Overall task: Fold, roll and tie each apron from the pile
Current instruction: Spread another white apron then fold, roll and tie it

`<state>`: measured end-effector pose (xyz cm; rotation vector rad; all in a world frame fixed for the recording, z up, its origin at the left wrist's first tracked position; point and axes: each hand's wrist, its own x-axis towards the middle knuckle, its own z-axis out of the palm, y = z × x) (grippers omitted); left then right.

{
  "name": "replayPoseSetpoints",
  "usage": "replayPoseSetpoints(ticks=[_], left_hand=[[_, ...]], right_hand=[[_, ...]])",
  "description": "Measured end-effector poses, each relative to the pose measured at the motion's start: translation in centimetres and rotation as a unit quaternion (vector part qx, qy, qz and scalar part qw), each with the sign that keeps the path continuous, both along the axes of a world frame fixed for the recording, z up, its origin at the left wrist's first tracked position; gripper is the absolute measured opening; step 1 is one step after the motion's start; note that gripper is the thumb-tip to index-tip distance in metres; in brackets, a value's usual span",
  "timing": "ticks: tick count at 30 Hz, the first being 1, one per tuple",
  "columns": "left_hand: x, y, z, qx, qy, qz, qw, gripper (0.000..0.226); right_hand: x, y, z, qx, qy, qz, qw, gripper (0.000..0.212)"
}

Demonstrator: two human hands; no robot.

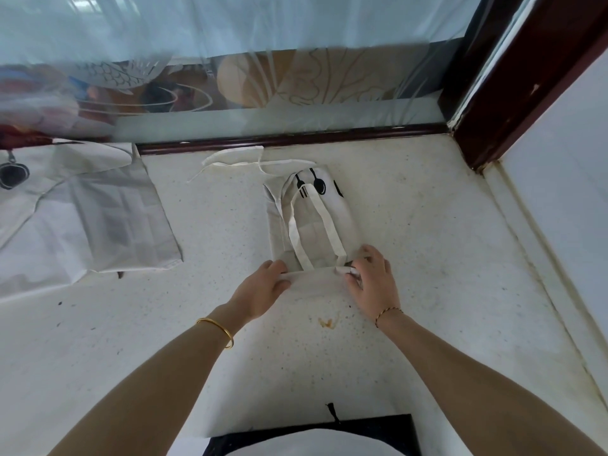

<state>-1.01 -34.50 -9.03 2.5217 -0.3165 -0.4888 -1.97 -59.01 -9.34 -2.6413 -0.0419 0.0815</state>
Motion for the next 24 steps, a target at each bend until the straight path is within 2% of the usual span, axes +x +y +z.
replayPoseSetpoints(ticks=[3, 10, 13, 16, 20, 24], left_hand=[[0.1, 0.3, -0.2, -0.011, -0.001, -0.015, 1.0, 0.018], [-0.6, 0.5, -0.1, -0.022, -0.035, -0.024, 0.999, 0.019], [-1.1, 0.6, 0.1, 0.015, -0.123, -0.043, 0.991, 0.018], [-0.8, 0.8, 0.0, 0.057, -0.199, -0.108, 0.972, 0.021], [-0.3, 0.4, 0.1, 0.07, -0.149, -0.119, 0.979, 0.042], [-0.3, 0.0, 0.2, 0.051, -0.151, -0.104, 0.982, 0.025]], right_hand=[[0.2, -0.2, -0.2, 0.034, 0.021, -0.011, 0.999, 0.014], [0.4, -0.3, -0.5, 0.008, -0.019, 0.021, 1.0, 0.015], [0.4, -0.1, 0.0, -0.005, -0.004, 0.032, 0.999, 0.016], [0.7, -0.1, 0.5, -0.023, 0.002, 0.053, 0.998, 0.017], [0.9, -0.5, 0.5, -0.048, -0.033, 0.106, 0.993, 0.013], [1.5, -0.9, 0.7, -0.02, 0.001, 0.124, 0.992, 0.015]])
